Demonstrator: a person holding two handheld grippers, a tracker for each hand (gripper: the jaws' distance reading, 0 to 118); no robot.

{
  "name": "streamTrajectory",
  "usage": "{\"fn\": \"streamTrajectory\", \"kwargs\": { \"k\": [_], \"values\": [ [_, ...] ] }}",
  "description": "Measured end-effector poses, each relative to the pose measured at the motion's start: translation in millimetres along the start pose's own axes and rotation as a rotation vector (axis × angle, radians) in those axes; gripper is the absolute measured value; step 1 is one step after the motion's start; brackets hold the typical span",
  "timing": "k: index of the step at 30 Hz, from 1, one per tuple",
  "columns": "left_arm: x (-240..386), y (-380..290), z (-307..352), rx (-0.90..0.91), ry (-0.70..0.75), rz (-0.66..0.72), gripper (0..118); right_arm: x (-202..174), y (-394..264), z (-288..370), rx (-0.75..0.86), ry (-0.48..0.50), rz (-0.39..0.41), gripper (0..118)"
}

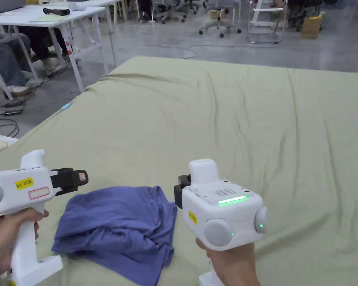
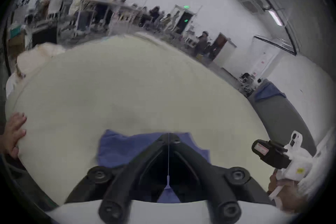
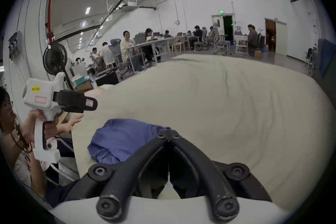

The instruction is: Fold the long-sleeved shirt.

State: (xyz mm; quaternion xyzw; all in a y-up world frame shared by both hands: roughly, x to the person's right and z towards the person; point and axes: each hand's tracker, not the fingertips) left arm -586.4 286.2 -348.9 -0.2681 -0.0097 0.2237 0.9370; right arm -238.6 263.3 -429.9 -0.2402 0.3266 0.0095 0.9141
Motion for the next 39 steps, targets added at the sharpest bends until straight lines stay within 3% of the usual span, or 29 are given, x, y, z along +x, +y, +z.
{"fn": "streamTrajectory", "kwargs": {
  "k": [2,5,11,16,22,27,33,39],
  "values": [
    [46,-1,7,0.064,-0.094,-0.009,0,16,14,33,0.043,-0.022,0.017,0],
    [133,-10,25,0.201,-0.163,-0.161,0,47,33,99,0.140,-0.092,0.050,0],
    [282,-74,58,0.630,0.039,-0.544,0,114,43,244,0.334,-0.336,0.090,0],
    [348,-125,65,0.688,0.010,-0.548,0,169,9,341,0.416,-0.556,0.070,0],
    [372,-159,58,0.628,0.005,-0.517,0,211,-53,402,0.446,-0.721,0.083,0],
    [370,-182,47,0.599,0.028,-0.565,0,234,-93,415,0.433,-0.772,0.023,0],
    [352,-200,30,0.497,0.034,-0.511,0,248,-117,406,0.413,-0.814,0.029,0],
    [351,-203,15,0.443,0.014,-0.509,0,250,-131,392,0.369,-0.793,0.033,0]
  ]
}}
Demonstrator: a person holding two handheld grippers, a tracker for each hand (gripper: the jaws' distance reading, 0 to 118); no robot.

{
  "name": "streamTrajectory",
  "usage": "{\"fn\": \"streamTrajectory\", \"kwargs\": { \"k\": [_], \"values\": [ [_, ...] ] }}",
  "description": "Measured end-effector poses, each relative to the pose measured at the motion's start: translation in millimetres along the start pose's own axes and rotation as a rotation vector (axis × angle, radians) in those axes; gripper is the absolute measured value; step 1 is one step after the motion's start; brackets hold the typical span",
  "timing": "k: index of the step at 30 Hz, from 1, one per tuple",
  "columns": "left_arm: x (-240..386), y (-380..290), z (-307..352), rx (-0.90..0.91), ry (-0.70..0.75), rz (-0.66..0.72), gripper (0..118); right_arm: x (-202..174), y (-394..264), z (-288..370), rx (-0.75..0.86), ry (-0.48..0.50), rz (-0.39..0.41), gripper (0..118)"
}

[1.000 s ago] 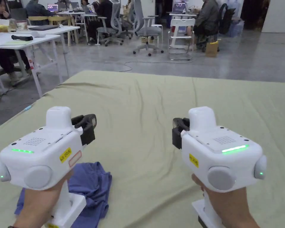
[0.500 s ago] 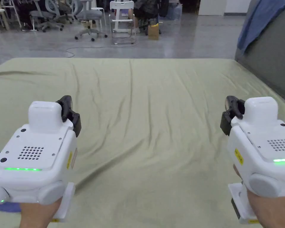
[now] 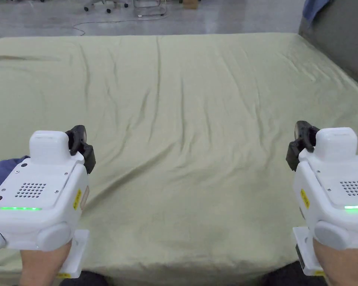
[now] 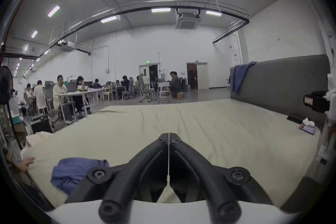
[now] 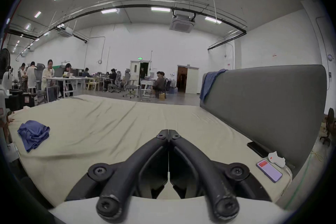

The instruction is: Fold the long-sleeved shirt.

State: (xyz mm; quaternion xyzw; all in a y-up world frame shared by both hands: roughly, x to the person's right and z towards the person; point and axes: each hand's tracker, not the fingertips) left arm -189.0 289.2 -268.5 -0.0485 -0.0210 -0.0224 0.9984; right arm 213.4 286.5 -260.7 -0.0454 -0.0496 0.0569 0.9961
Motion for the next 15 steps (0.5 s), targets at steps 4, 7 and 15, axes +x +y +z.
{"fn": "streamTrajectory", "kwargs": {
  "k": [4,7,15],
  "values": [
    [7,-8,0,-0.009,-0.005,-0.045,0,2,-5,-2,-0.034,-0.002,-0.025,0],
    [11,-9,-2,-0.006,-0.008,-0.059,0,2,-6,-5,-0.040,-0.015,-0.018,0],
    [14,-18,1,-0.012,0.003,-0.064,12,0,-9,-4,-0.047,-0.008,-0.010,2]
  ]
}}
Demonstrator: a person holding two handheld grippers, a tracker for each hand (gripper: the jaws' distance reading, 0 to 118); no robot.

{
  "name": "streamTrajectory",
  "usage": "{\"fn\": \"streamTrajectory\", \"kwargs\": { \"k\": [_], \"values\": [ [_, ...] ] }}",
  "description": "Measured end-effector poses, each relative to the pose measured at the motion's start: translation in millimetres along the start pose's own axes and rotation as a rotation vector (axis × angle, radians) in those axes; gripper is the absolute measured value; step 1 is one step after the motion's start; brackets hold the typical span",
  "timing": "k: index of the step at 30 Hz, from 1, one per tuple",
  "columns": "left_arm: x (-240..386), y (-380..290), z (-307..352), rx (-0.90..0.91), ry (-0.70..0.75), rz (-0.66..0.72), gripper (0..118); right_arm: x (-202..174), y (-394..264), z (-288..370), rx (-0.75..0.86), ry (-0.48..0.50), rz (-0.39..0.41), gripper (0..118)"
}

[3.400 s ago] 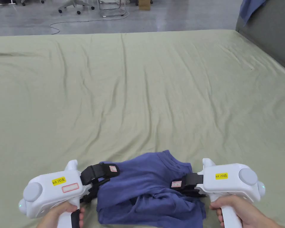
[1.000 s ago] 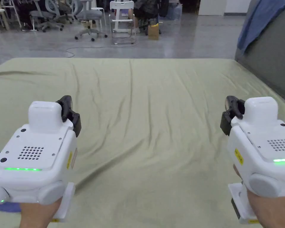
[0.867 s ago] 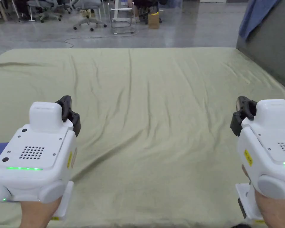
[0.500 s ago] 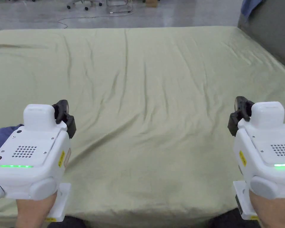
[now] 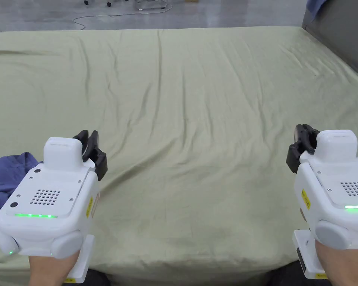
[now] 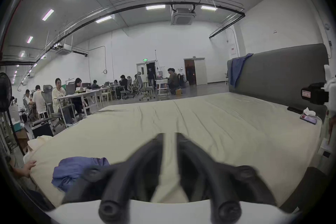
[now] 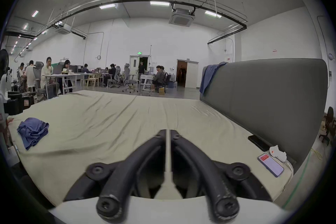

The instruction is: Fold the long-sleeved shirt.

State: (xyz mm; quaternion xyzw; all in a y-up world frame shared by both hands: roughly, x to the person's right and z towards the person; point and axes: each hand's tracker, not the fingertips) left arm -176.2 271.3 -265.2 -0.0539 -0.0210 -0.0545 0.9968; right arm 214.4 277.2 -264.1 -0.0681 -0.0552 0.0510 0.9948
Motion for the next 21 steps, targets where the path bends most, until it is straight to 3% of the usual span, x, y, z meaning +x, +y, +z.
{"fn": "streamTrajectory", "kwargs": {
  "k": [1,2,3,4,5,10,15,21],
  "values": [
    [-1,-2,2,0.007,0.008,-0.003,34,-1,-1,0,-0.001,0.004,0.007,18],
    [-2,-2,1,0.007,0.010,-0.001,75,-1,-1,0,-0.004,0.010,0.011,53],
    [-4,-3,0,0.002,0.008,0.003,105,-1,-2,-1,-0.008,0.013,0.014,82],
    [-6,-4,-1,-0.002,0.001,0.013,118,0,-5,-2,-0.008,0.008,0.017,104],
    [-8,-4,2,0.086,-0.037,0.019,118,0,-6,-1,0.002,-0.003,0.019,117],
    [-12,-7,0,0.057,-0.012,0.053,118,1,-4,2,0.049,-0.004,0.042,118],
    [-11,-11,-3,0.066,0.026,0.015,118,2,2,2,0.002,0.038,-0.028,118],
    [-10,-10,-1,0.061,-0.006,0.035,118,-11,-2,6,0.063,-0.001,0.045,118]
  ]
}}
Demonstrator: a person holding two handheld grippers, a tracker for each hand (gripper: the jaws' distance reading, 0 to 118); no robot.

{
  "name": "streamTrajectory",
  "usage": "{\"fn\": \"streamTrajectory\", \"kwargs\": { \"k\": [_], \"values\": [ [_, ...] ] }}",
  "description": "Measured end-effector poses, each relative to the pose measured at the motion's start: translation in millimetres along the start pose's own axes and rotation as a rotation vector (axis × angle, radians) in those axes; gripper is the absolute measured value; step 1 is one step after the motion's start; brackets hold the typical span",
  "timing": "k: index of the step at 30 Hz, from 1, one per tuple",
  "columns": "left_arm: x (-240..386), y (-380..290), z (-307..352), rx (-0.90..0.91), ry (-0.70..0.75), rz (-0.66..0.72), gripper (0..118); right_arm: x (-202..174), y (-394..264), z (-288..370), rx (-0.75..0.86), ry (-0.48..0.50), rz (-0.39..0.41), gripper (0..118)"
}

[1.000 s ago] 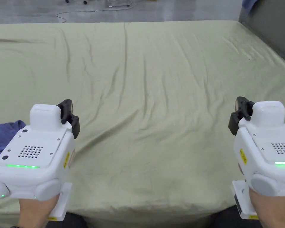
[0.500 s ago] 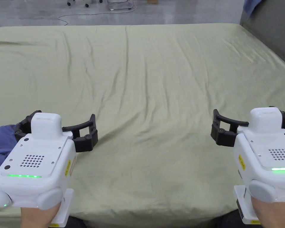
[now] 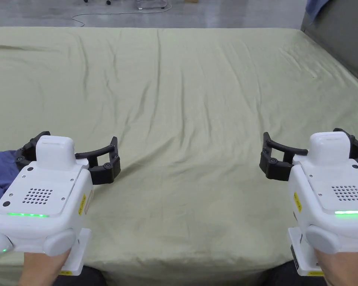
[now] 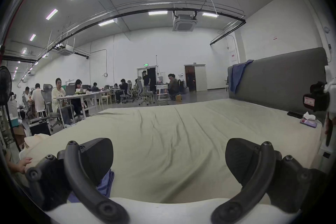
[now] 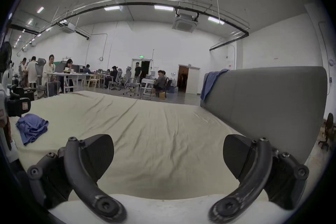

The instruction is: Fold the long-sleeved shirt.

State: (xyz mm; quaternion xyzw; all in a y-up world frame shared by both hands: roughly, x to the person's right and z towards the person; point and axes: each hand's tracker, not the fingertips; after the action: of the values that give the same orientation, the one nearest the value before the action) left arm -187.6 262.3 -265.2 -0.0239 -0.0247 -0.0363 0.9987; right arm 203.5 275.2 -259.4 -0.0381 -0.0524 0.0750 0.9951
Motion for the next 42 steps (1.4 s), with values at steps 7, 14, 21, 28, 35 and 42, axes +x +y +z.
{"fn": "streamTrajectory", "kwargs": {
  "k": [7,14,21,28,35,42],
  "values": [
    [-3,2,2,-0.004,0.030,0.022,118,-6,-5,-3,-0.031,-0.015,-0.002,118],
    [-2,2,3,-0.020,0.030,0.012,118,-10,-8,0,-0.015,0.007,-0.012,118],
    [4,0,3,-0.010,0.007,-0.013,118,-12,-7,3,0.009,0.016,0.001,118],
    [6,-2,2,-0.017,-0.004,-0.049,118,-9,-8,1,0.000,0.009,-0.009,118],
    [6,-1,2,-0.018,0.004,-0.050,118,-8,-7,1,-0.007,0.009,-0.023,118],
    [4,-1,1,-0.024,0.008,-0.044,118,-7,-9,0,-0.012,0.008,-0.015,118]
  ]
}}
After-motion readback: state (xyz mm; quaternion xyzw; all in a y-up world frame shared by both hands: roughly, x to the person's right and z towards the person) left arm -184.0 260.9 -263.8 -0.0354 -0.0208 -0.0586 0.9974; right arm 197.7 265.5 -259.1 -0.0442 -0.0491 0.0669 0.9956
